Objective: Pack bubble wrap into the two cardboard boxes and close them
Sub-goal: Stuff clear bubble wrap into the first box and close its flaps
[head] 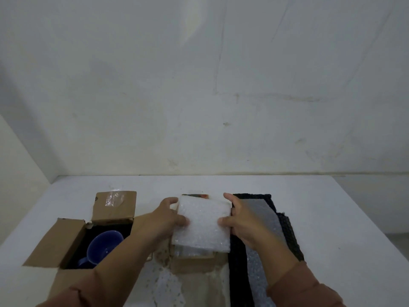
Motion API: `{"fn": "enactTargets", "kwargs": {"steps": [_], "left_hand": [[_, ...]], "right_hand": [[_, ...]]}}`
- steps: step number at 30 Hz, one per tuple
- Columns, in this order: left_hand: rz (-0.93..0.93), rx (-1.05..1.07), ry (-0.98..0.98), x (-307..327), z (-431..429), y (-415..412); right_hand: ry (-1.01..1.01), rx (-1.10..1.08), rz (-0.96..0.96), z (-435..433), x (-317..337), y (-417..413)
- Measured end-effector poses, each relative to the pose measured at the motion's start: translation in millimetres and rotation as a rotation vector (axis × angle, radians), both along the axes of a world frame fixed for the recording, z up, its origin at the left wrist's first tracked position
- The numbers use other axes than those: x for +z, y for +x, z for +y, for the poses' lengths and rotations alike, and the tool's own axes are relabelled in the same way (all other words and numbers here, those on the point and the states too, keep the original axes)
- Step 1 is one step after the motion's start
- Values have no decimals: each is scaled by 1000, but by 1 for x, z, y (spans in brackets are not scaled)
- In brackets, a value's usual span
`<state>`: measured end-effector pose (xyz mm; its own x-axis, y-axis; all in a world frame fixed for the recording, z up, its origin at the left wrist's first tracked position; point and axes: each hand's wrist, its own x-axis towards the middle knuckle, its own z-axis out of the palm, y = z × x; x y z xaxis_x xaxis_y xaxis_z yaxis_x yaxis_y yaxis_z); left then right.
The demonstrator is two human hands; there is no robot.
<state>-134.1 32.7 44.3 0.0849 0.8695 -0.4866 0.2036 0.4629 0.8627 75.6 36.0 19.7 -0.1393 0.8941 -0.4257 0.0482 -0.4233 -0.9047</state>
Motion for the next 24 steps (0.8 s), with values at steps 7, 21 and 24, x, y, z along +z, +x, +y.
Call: {"fn": "enactTargets", "kwargs": {"steps": [7,21,24], "left_hand": [[827,-302,426,-10,-17,3],[1451,-772,622,-38,1,-4],[1449,-915,599,-34,6,-8]], "right_hand": [[241,132,-595,-2,-15,-30],[653,529,-1463,-1,-24,-40],[610,738,-1507,4,-18,-36]]}}
